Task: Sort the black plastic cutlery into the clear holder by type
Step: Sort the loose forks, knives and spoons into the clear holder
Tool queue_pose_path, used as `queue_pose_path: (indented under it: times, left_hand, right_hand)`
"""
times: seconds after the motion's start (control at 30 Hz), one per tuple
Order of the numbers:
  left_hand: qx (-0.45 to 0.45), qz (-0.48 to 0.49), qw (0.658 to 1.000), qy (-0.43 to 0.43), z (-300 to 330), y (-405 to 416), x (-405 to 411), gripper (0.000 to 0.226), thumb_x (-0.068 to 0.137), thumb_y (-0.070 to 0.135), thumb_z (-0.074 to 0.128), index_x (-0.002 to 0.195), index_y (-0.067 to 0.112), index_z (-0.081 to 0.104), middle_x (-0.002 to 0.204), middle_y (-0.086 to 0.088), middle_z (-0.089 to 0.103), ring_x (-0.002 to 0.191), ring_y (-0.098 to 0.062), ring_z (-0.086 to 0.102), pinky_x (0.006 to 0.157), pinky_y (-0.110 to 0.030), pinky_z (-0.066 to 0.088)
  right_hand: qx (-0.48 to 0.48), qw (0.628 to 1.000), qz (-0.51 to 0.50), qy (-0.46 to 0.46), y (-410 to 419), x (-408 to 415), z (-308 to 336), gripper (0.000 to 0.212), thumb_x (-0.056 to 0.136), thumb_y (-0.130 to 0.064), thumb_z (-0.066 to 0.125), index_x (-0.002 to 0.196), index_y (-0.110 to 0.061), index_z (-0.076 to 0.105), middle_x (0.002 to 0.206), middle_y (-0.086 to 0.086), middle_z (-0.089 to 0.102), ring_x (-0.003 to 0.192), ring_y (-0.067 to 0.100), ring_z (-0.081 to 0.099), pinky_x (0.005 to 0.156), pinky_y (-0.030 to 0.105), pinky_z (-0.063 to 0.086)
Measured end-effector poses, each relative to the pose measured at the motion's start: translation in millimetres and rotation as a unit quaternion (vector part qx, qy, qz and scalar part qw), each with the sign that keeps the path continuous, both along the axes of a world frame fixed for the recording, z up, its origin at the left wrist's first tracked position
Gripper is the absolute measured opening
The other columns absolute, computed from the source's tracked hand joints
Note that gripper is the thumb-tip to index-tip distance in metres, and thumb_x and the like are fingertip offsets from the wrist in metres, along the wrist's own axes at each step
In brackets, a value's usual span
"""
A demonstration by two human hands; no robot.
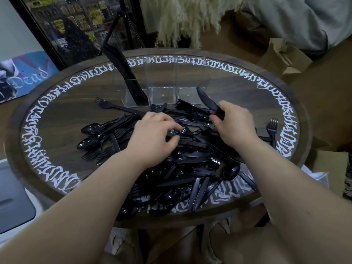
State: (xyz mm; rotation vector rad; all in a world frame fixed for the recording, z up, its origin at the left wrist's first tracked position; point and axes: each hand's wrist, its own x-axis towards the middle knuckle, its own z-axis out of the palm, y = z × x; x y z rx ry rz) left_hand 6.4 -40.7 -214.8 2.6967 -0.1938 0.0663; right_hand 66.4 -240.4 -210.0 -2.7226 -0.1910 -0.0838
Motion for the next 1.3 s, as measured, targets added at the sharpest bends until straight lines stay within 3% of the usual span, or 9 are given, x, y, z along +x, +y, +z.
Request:
queue_pose_path:
  times: [0.17, 0.37, 0.6, 0.8, 0.97, 1.17, 1.3]
  left_hand:
    - [0.072, -0.070, 0.993, 0.056, -8, -33, -2, 0.036, 0.092, 0.043, 0.050, 0.128, 0.039, 0.055, 0.129, 0.016, 0.048, 0.127, -0.014, 0.030, 0.105, -0.039, 0.026]
    - [0.095, -0.020, 0.994, 0.045, -13, -49, 4, 0.039, 0.093, 0.051, 0.047, 0.128, 0.035, 0.055, 0.129, 0.012, 0.050, 0.127, -0.017, 0.033, 0.100, -0.040, 0.029]
    - [0.110, -0.008, 0.992, 0.055, -13, -61, 10, 0.045, 0.093, 0.049, 0.048, 0.135, 0.037, 0.047, 0.132, 0.008, 0.049, 0.125, -0.020, 0.038, 0.101, -0.041, 0.031]
    - [0.067, 0.011, 0.998, 0.018, -14, -80, 17, 0.032, 0.094, 0.041, 0.045, 0.121, 0.030, 0.058, 0.127, 0.007, 0.051, 0.121, -0.020, 0.040, 0.097, -0.040, 0.033]
    - [0.075, -0.033, 0.996, 0.025, -16, -89, 21, 0.034, 0.099, 0.044, 0.039, 0.127, 0.037, 0.056, 0.133, 0.017, 0.048, 0.127, -0.017, 0.032, 0.098, -0.040, 0.028]
    - [0.079, -0.002, 0.996, 0.044, -19, -96, 26, 0.025, 0.096, 0.044, 0.046, 0.111, 0.029, 0.059, 0.123, 0.014, 0.056, 0.125, -0.017, 0.034, 0.095, -0.040, 0.028]
    - [0.064, 0.006, 0.997, 0.052, -18, -100, 27, 0.031, 0.094, 0.038, 0.047, 0.124, 0.030, 0.054, 0.127, 0.011, 0.056, 0.126, -0.019, 0.035, 0.098, -0.041, 0.029]
  right_hand:
    - [-0.009, 1.000, -0.013, 0.027, -18, -5, 8, 0.012, 0.091, -0.026, 0.059, 0.086, -0.016, 0.055, 0.084, 0.003, 0.061, 0.088, 0.030, 0.056, 0.064, 0.032, 0.031]
    - [-0.022, 0.995, -0.008, 0.096, -48, -14, 12, 0.016, 0.090, -0.026, 0.060, 0.102, -0.018, 0.069, 0.096, 0.005, 0.068, 0.096, 0.029, 0.060, 0.075, 0.033, 0.044]
    - [-0.006, 0.994, -0.021, 0.110, -76, -13, 6, 0.016, 0.093, -0.030, 0.056, 0.095, -0.015, 0.062, 0.089, 0.006, 0.069, 0.089, 0.030, 0.060, 0.076, 0.037, 0.048]
    - [0.044, 0.990, -0.029, 0.128, -94, -13, -1, 0.027, 0.099, -0.035, 0.044, 0.077, -0.022, 0.038, 0.072, 0.002, 0.051, 0.077, 0.031, 0.052, 0.063, 0.035, 0.034]
    - [0.012, 0.988, 0.029, 0.154, -89, -16, -7, 0.023, 0.090, -0.041, 0.060, 0.092, -0.018, 0.060, 0.084, 0.002, 0.064, 0.079, 0.024, 0.060, 0.075, 0.040, 0.051]
    - [0.005, 0.992, 0.023, 0.123, -84, -11, -14, 0.018, 0.090, -0.034, 0.061, 0.098, -0.018, 0.065, 0.092, 0.001, 0.067, 0.088, 0.024, 0.061, 0.075, 0.033, 0.049]
    - [-0.012, 0.993, 0.015, 0.120, -79, -5, -22, 0.022, 0.089, -0.036, 0.060, 0.103, -0.020, 0.063, 0.099, 0.003, 0.067, 0.095, 0.027, 0.060, 0.072, 0.030, 0.044]
